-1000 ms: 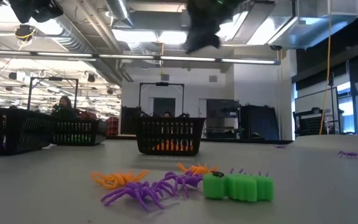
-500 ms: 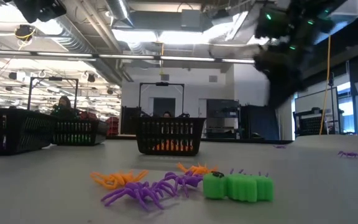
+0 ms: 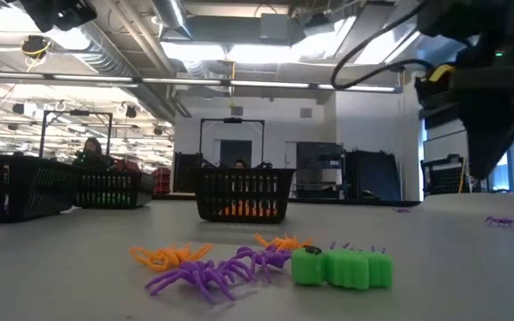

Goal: Sort Halloween decoration
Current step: Put the purple spider toy into the bottom left black basket

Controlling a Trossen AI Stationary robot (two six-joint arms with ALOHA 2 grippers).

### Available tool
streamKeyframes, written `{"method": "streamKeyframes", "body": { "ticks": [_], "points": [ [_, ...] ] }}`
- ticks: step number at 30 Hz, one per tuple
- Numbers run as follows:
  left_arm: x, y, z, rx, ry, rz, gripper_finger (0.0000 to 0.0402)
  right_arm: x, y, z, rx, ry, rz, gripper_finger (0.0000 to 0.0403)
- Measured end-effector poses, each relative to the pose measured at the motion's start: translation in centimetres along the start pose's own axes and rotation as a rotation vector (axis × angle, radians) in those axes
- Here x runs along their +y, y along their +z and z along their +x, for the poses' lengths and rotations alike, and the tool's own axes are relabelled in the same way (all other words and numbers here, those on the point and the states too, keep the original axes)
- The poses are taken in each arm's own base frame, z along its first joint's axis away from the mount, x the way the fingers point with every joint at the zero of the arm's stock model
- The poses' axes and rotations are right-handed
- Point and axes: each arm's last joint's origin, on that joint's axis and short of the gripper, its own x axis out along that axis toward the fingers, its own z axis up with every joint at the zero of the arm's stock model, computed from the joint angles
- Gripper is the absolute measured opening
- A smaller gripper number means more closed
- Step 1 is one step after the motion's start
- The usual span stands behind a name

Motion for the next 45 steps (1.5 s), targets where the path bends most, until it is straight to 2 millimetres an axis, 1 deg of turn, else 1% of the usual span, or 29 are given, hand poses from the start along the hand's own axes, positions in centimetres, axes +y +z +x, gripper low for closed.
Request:
{"method": "streamKeyframes", "body": {
  "ticks": [3, 8, 14, 19, 24, 29, 34, 36, 38, 44, 45],
  "points": [
    [0.0, 0.0, 0.0, 0.001, -0.003, 0.000, 0.0179, 0.6, -0.7, 0.3, -0.013, -0.031, 0.000, 0.0163],
    [0.0, 0.0, 0.0, 0.001, -0.003, 0.000, 0.0179, 1.2, -1.2, 1.3, 0.018, -0.073, 0.006, 0.0162],
    [0.0, 0.0, 0.0, 0.001, -0.003, 0.000, 0.0179, 1.5, -1.2, 2.6, 0.066, -0.115, -0.009, 0.0162],
    [0.0, 0.0, 0.0, 0.001, -0.003, 0.001, 0.0179, 2.0, -0.9, 2.9, 0.042, -0.075, -0.025, 0.0162],
    [0.0, 0.1, 0.0, -0.007, -0.004, 0.001, 0.0179, 1.5, -1.2, 3.0, 0.067, -0.114, -0.025, 0.0162],
    [0.0, 0.1, 0.0, -0.008, -0.004, 0.001, 0.0179, 0.2, -2.2, 4.4, 0.094, -0.152, 0.015, 0.0162],
    [0.0, 0.1, 0.0, -0.008, -0.004, 0.002, 0.0179, -0.7, -3.0, 5.6, 0.089, -0.150, 0.046, 0.0159],
    [0.0, 0.1, 0.0, -0.010, -0.001, 0.002, 0.0179, -0.8, -3.0, 5.8, 0.081, -0.147, 0.045, 0.0145],
    [0.0, 0.2, 0.0, -0.017, 0.002, 0.003, 0.0179, -0.7, -2.9, 5.7, 0.071, -0.145, 0.043, 0.0121],
    [0.0, 0.2, 0.0, -0.019, 0.005, 0.003, 0.0179, 0.0, -2.3, 5.3, 0.030, -0.136, -0.008, 0.0018],
    [0.0, 0.2, 0.0, -0.019, 0.005, 0.003, 0.0179, 0.0, -2.3, 5.2, 0.024, -0.137, -0.013, 0.0010]
  ]
}}
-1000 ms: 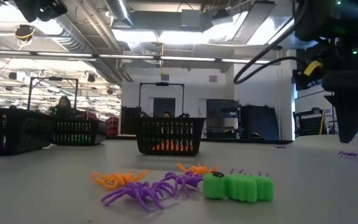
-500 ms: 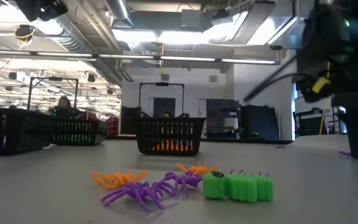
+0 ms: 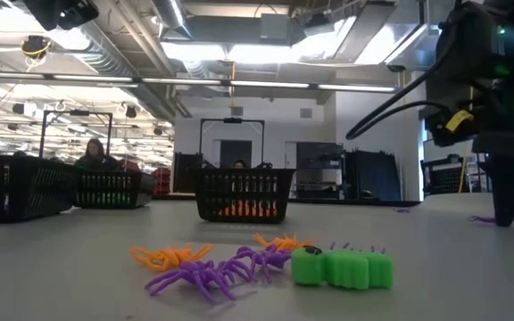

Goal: Sort Halloween decoration
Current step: Put the purple spider toy into the bottom left black basket

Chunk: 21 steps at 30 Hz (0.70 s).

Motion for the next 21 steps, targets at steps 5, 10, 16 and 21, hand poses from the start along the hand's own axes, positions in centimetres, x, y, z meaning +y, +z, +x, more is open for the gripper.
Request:
{"method": "streamKeyframes", "body": {
  "ticks": [5, 10, 16, 21],
  "points": [
    [0.0, 0.0, 0.0, 0.000, 0.000, 0.000, 0.0179, 0.5, 0.6, -0.5, -0.055, 0.005, -0.018, 0.0015],
    [0.0, 0.0, 0.0, -0.003, 0.004, 0.000, 0.0179, 1.6, 1.5, -1.7, -0.106, 0.057, -0.048, 0.0004],
    [0.0, 0.3, 0.0, -0.032, 0.001, 0.005, 0.0179, 4.2, 3.7, -4.3, -0.299, 0.209, -0.122, 0.0002],
    [-0.1, 0.4, 0.0, -0.044, -0.001, 0.037, 0.0179, 7.0, 6.0, -7.1, -0.560, 0.440, -0.224, 0.0001]
  ]
}}
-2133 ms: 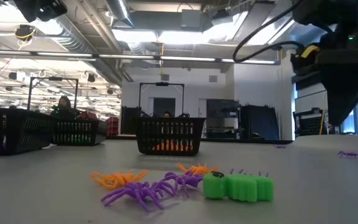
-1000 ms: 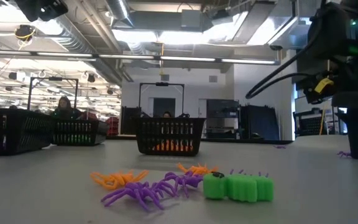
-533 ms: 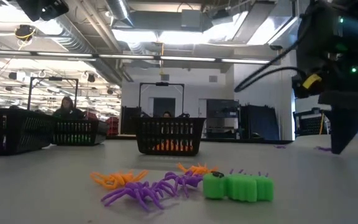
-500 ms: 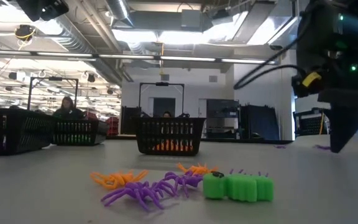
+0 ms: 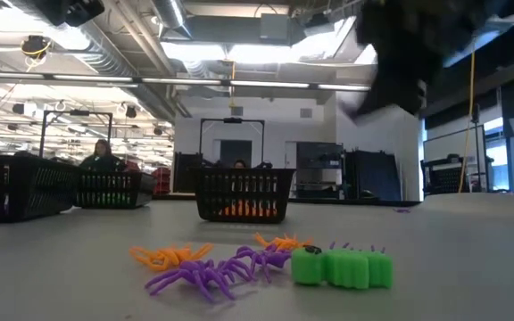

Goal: Sort Halloween decoration
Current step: Put the purple spider toy into the bottom left black basket

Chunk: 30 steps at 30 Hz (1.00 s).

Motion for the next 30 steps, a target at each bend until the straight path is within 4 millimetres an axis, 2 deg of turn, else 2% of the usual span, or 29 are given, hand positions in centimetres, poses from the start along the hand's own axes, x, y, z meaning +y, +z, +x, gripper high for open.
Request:
{"method": "streamKeyframes", "body": {
  "ticks": [6, 13, 18, 21, 24, 27, 30],
  "points": [
    [0.1, 0.1, 0.0, -0.013, 0.028, -0.059, 0.0179, 2.0, 3.2, -0.9, -0.246, 0.151, -0.127, 0.0001],
    [0.5, 0.5, -0.1, -0.085, 0.176, -0.062, 0.0179, 2.3, 5.6, -1.1, -0.411, 0.191, -0.200, 0.0000],
    [0.5, 0.6, -0.1, -0.102, 0.192, -0.068, 0.0179, 1.6, 6.4, 0.8, -0.431, 0.255, -0.206, 0.0000],
    [0.5, 0.8, -0.1, -0.121, 0.188, -0.055, 0.0179, 1.3, 6.7, 2.6, -0.434, 0.353, -0.212, 0.0000],
    [0.4, 1.2, -0.1, -0.156, 0.186, -0.055, 0.0179, 1.2, 7.1, 4.3, -0.463, 0.524, -0.215, 0.0000],
    [0.3, 1.8, -0.2, -0.222, 0.191, -0.012, 0.0179, 1.0, 7.2, 5.9, -0.488, 0.668, -0.213, 0.0000],
    [0.1, 3.4, -0.6, -0.387, 0.230, 0.097, 0.0179, 0.5, 7.1, 7.2, -0.498, 0.731, -0.192, 0.0000]
  ]
}}
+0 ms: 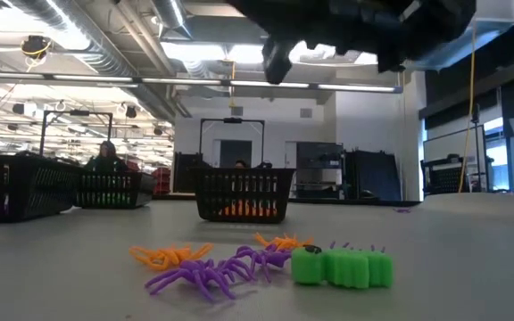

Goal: Sort Halloween decoration
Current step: Put the purple spider toy into the bottom left black basket

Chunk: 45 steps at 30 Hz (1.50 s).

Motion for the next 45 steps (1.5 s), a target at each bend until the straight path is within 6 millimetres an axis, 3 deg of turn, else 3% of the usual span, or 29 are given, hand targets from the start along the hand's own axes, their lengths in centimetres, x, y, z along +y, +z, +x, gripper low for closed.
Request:
{"method": "streamKeyframes", "body": {
  "ticks": [4, 7, 13, 20, 38, 45],
  "points": [
    [-0.5, 2.0, 1.5, -0.240, -0.034, 0.040, 0.0179, -1.1, -0.1, 0.7, -0.005, -0.001, 0.011, 0.0000],
    [-1.1, 2.3, 3.3, -0.310, -0.101, 0.097, 0.0179, -1.2, 0.2, 1.4, -0.003, 0.023, 0.006, 0.0000],
    [-2.0, 0.3, 7.8, -0.180, -0.134, 0.179, 0.0179, -0.7, 1.0, 2.0, -0.001, 0.118, -0.017, 0.0000],
    [-2.6, 0.2, 10.7, -0.157, -0.132, 0.215, 0.0179, -0.8, 0.8, 2.0, 0.015, 0.107, -0.007, 0.0000],
    [-2.7, 0.6, 11.1, -0.201, -0.132, 0.226, 0.0178, -1.2, 0.2, 2.0, 0.069, 0.058, 0.020, 0.0000],
    [-3.0, 0.5, 11.1, -0.191, -0.132, 0.232, 0.0132, -1.2, 0.2, 2.0, 0.070, 0.058, 0.020, 0.0000]
  ]
}}
